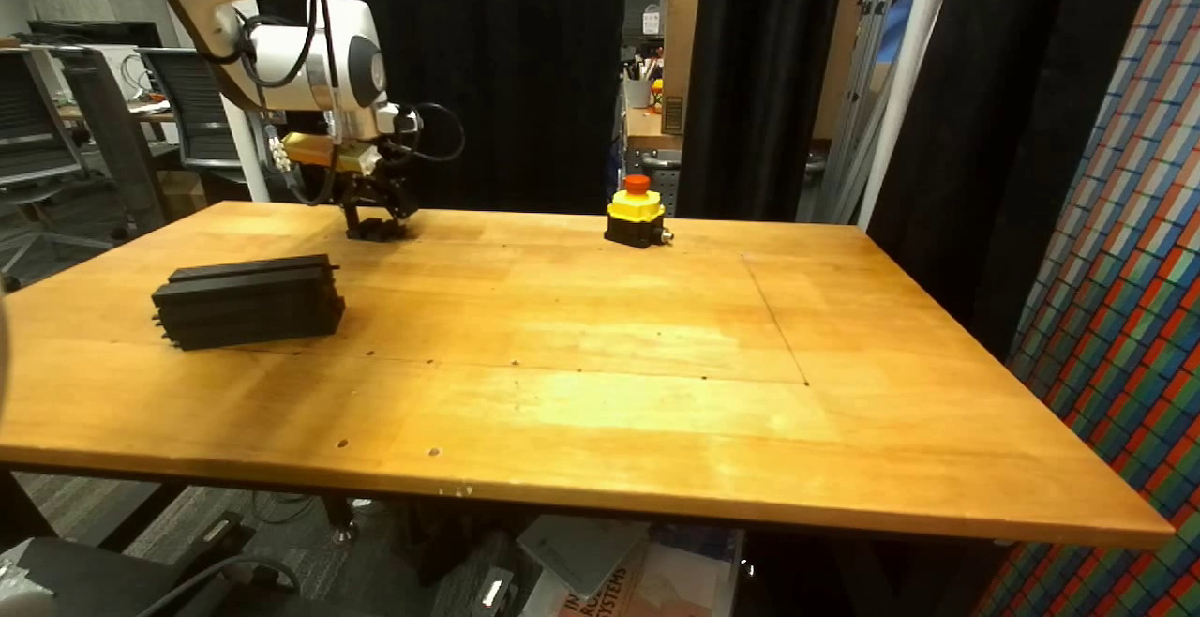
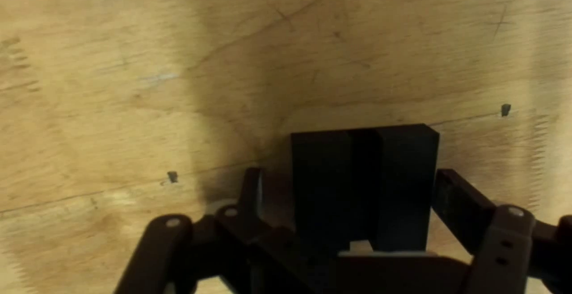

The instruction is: Stack the black objects

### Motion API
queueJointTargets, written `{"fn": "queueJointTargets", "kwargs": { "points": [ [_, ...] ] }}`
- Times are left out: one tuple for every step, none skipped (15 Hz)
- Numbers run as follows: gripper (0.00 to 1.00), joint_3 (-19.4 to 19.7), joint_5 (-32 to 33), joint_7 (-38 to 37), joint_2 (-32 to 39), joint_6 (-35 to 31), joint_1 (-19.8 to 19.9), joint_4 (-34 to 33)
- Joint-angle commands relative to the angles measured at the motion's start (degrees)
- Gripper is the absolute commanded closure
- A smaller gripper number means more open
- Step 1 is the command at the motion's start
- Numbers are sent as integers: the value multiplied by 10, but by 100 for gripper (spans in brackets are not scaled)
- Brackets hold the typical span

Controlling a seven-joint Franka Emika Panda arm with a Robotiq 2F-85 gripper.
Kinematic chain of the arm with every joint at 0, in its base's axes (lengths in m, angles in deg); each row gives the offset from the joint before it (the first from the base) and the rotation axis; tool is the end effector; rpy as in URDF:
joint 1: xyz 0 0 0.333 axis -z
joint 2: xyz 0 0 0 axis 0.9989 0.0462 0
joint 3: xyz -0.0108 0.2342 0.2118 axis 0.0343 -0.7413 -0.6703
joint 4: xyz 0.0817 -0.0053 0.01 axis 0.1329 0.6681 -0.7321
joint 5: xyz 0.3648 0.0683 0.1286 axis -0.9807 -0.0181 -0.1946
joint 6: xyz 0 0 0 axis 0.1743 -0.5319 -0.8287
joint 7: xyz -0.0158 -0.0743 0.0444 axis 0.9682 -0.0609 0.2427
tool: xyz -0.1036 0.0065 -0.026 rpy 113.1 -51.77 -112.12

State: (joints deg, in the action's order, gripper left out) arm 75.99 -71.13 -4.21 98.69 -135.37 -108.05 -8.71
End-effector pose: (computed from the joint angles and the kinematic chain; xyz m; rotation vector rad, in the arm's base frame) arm 0.6873 0.3071 0.2127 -3.0874 0.0454 -0.0936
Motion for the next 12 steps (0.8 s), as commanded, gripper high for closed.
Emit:
{"fn": "queueJointTargets", "kwargs": {
  "points": [
    [32, 11, -4, 12, 15, 22, -7, -36],
    [41, 13, -3, 9, 14, 28, -8, -37],
    [48, 14, -3, 7, 13, 32, -9, -39],
    [53, 15, -4, 2, 10, 39, -10, -42],
    [54, 16, -5, -5, 7, 49, -12, -44],
    [55, 17, -5, -13, 3, 56, -15, -41],
    [55, 20, -6, -27, -3, 65, -18, -36],
    [55, 25, -5, -48, -13, 74, -23, -26],
    [55, 28, -6, -67, -21, 82, -27, -19],
    [55, 33, -6, -93, -33, 81, -33, -5],
    [55, 36, -4, -117, -46, 81, -38, 7],
    [55, 43, 2, -146, -58, 82, -45, 16]
  ]
}}
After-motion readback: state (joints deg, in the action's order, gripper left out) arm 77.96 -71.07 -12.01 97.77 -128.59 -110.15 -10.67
